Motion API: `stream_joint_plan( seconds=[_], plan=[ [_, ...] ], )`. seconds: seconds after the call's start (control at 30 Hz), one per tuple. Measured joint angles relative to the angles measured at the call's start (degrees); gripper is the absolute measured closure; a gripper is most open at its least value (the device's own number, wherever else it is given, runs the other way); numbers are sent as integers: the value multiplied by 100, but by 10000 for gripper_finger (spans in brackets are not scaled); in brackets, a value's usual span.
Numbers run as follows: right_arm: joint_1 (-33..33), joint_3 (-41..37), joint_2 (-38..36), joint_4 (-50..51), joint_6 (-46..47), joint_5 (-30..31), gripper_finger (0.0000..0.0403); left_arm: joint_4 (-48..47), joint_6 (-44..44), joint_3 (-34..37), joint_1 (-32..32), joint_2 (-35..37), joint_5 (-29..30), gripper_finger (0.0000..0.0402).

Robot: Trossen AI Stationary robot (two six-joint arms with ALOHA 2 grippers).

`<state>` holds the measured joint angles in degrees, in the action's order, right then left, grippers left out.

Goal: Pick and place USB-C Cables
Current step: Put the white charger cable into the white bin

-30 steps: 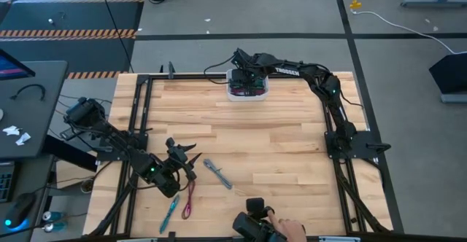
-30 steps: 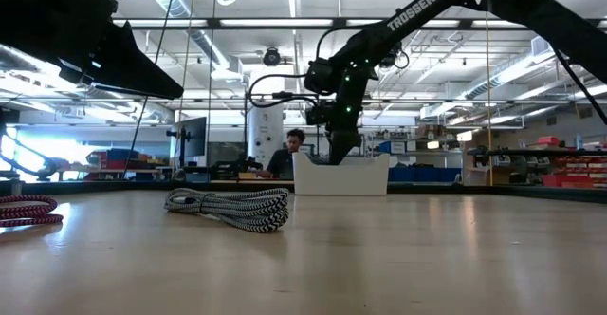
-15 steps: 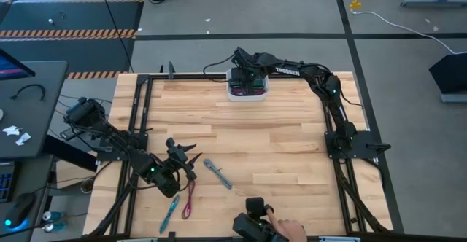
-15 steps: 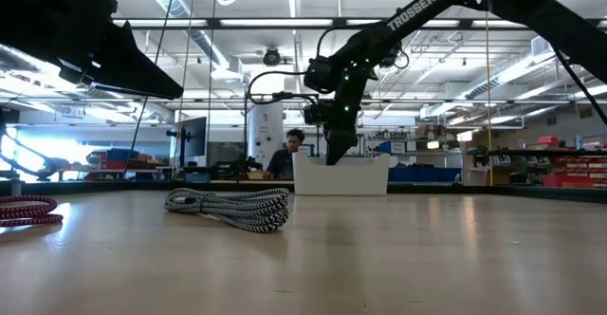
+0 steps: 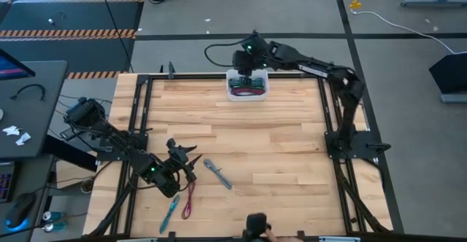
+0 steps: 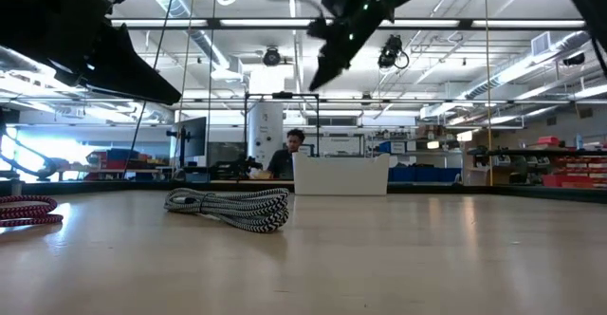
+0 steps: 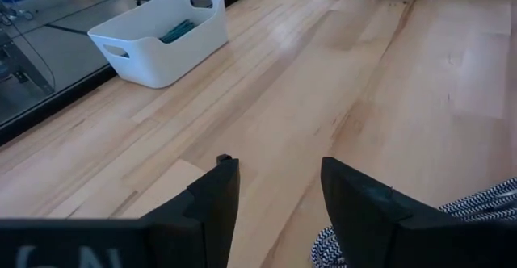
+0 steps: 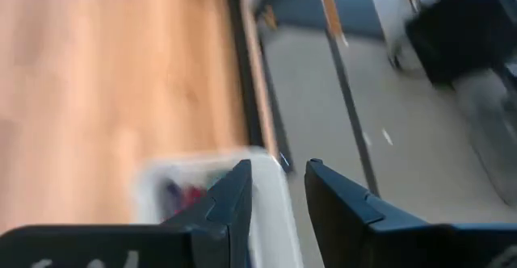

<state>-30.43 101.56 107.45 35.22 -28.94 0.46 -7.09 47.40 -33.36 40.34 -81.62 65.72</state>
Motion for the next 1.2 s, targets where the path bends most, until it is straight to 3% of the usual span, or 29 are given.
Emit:
stream_joint_plan(
  seconds=[0.2,0.63,0.9,1.2],
  plan=[
    [371,-1176,-954,-1194,249,-980,282,2,3,0,7,0,-174,221],
    [1602,-5575,-3071,-5496,1648,-1074,282,-1,85,0,-4,0,-211,224],
    [2169,-7300,-3059,-7818,2867,-1735,282,-3,1,0,-4,0,-181,229],
    [2607,-7575,-2331,-8697,3754,-2064,264,29,-8,0,-4,0,-146,230]
  ],
)
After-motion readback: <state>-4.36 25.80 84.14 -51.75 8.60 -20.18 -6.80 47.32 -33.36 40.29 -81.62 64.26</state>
